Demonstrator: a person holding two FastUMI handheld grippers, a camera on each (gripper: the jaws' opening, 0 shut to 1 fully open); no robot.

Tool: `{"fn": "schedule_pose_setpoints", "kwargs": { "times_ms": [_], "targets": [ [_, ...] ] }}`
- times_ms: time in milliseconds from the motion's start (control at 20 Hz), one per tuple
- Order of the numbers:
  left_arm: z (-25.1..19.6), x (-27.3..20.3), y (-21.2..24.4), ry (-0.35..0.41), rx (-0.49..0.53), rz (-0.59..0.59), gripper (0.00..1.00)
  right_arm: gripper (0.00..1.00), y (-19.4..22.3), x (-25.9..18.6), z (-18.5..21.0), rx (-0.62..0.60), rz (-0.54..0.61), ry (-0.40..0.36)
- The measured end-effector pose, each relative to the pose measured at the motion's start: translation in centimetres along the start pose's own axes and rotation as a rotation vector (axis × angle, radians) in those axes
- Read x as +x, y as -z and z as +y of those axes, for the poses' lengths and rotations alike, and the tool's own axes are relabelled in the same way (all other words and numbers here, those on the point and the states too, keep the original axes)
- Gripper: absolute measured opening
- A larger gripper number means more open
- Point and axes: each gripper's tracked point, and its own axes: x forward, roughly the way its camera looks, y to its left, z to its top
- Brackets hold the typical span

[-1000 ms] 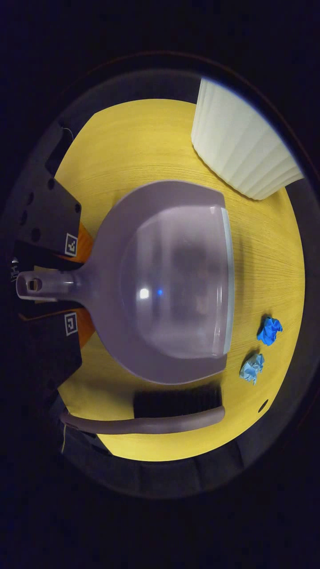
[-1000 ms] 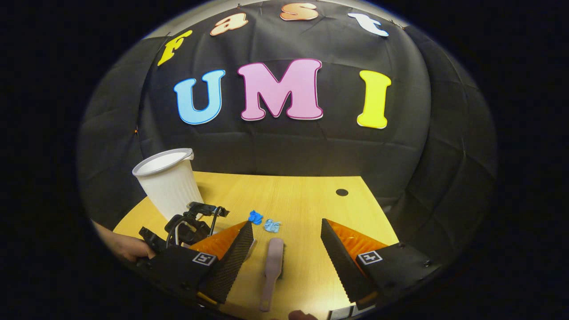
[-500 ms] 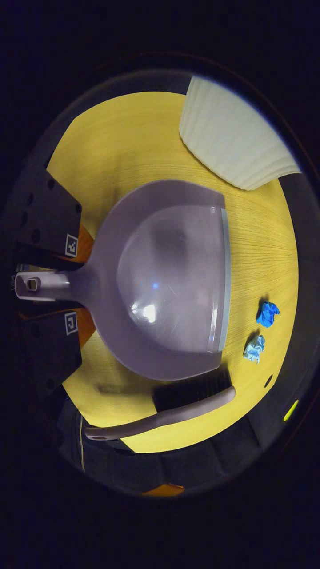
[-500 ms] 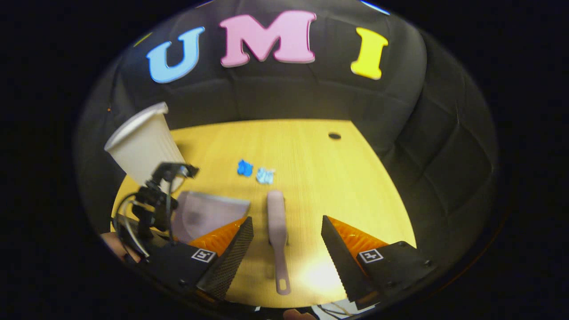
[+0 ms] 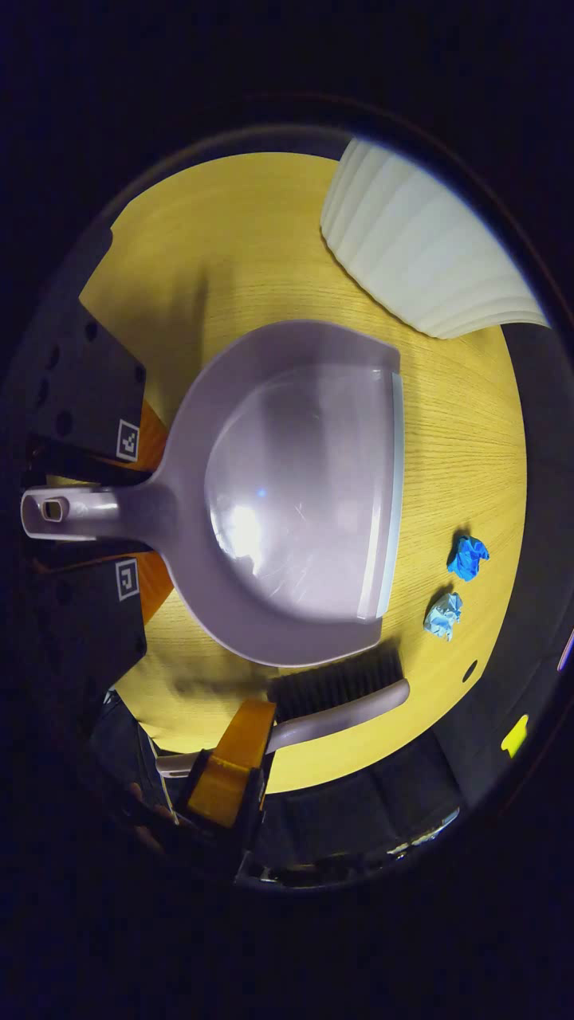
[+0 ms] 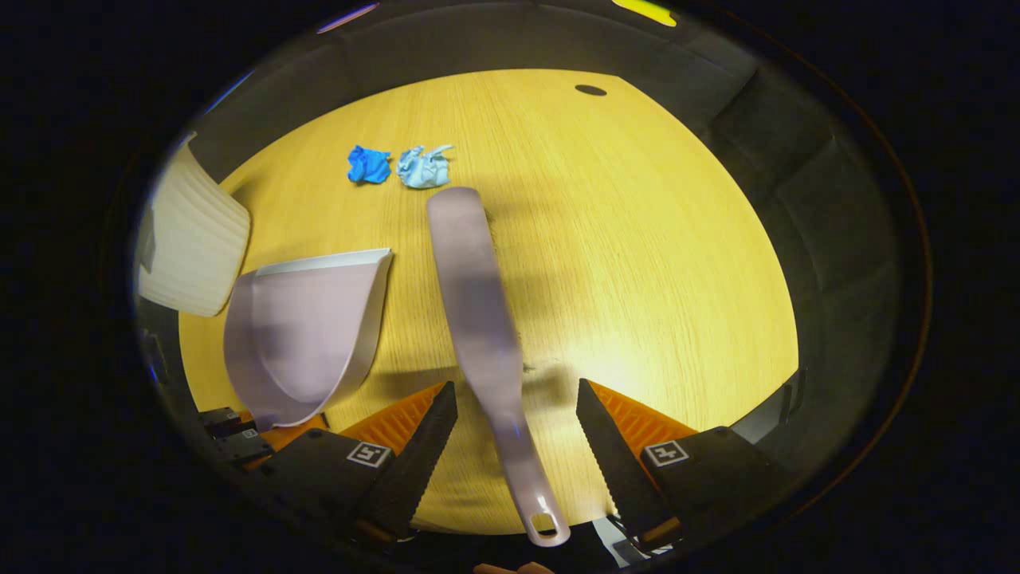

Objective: Pick up the small broom and dustpan from the desktop, sweep the trash into the dustpan with the broom, and then empty the trash into the garbage bin.

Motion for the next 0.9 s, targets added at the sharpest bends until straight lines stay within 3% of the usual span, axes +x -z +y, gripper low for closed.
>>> {"fn": "schedule_pose_setpoints", "kwargs": {
  "times_ms": [150,350,550,750,900],
  "targets": [
    [0.0,0.0,-0.2,0.009,-0.012,-0.007,0.28,0.91,0.4,1.3,-0.3,-0.066,0.077,0.019],
    [0.0,-0.1,-0.4,0.022,-0.033,-0.018,0.28,0.54,0.2,2.1,0.2,-0.055,0.125,0.006],
    [0.1,-0.2,-0.3,0.025,-0.035,-0.018,0.27,0.29,-0.1,2.3,0.7,-0.143,0.156,-0.016],
    [0.2,-0.2,-0.3,0.033,-0.018,-0.007,0.28,0.25,-1.5,1.8,0.5,-0.218,0.172,-0.071],
    [0.9,-0.6,-0.2,0.017,0.015,0.012,0.28,0.25,-5.0,1.7,-1.4,-0.283,0.127,-0.039]
  ]
}}
